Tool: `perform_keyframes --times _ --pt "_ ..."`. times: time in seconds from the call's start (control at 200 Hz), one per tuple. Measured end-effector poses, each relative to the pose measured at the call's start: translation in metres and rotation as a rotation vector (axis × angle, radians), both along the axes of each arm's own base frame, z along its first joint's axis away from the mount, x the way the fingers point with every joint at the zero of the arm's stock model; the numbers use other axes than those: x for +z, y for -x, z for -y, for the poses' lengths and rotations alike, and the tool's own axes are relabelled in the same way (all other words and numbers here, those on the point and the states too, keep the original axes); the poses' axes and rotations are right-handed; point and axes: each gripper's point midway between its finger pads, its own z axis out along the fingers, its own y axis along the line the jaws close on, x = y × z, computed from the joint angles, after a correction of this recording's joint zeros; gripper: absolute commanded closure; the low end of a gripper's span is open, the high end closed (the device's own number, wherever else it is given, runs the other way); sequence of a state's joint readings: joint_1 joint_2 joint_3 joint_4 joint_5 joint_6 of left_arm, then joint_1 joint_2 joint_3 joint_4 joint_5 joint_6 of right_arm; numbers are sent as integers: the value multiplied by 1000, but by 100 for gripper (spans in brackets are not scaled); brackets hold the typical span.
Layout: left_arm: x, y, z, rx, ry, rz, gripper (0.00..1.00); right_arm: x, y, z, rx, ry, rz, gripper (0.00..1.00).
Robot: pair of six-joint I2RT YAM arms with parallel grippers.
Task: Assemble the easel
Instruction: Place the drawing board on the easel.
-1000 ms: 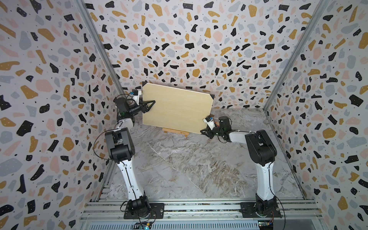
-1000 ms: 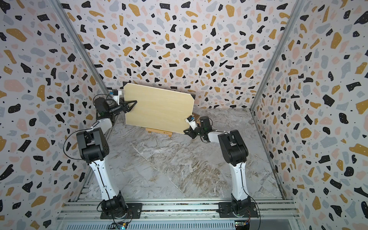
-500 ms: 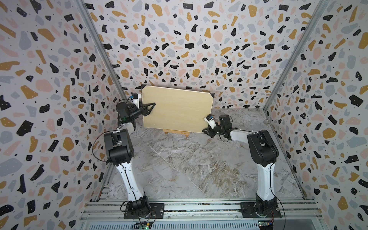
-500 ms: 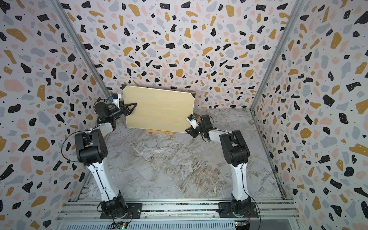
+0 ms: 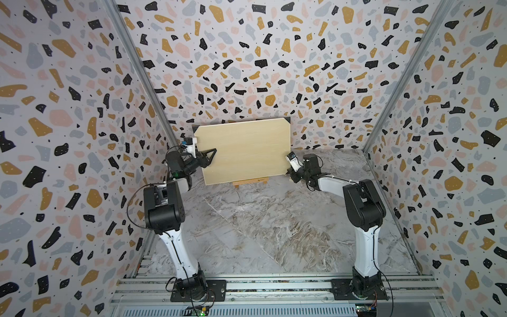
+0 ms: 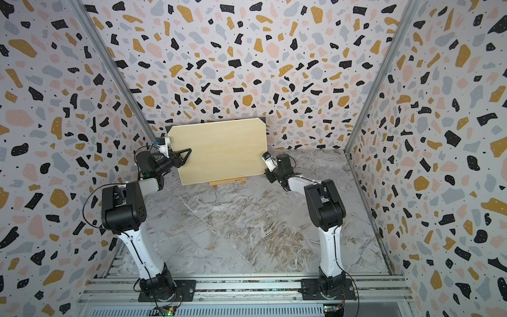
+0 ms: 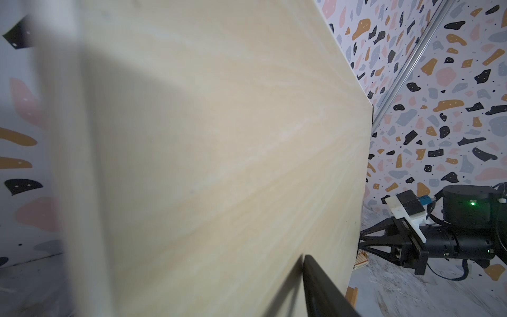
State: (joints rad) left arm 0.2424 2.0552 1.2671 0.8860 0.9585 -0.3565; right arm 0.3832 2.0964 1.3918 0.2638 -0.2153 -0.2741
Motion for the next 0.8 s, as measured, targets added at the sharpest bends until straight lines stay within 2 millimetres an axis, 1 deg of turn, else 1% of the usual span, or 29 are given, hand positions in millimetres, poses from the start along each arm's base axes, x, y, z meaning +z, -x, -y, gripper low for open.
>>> perform_keyframes --times 0.075,0.105,0.21,0.295,0.34,0.425,0.526,0.576,0.661,0.761,0.796 --pt "0 0 1 -2 -4 -9 71 2 0 6 -16 17 10 100" --pt "0 0 1 -4 -6 -18 69 5 1 4 4 2 12 100" --pt "-7 -4 15 -14 -2 -60 60 26 12 -19 91 -52 45 100" --pt "-11 -6 24 -15 -2 -75 54 41 19 -32 137 -85 71 100" --pt "-12 -7 26 -13 -2 -78 51 46 23 -35 151 -99 80 100" --pt "-11 -9 27 -10 -2 -86 47 51 26 -32 154 -113 87 100" --pt "-13 -9 26 -11 -9 -91 36 49 28 -22 139 -125 80 100" --pt "-17 -8 26 -10 -16 -105 32 48 30 -17 130 -131 74 100" --pt "-30 -8 25 -5 -23 -149 25 46 31 -11 118 -138 67 100" --pt "-43 -6 24 -4 -30 -199 18 48 32 -10 110 -148 71 100" --pt "-46 -5 24 -4 -32 -210 14 50 33 -9 110 -152 73 100"
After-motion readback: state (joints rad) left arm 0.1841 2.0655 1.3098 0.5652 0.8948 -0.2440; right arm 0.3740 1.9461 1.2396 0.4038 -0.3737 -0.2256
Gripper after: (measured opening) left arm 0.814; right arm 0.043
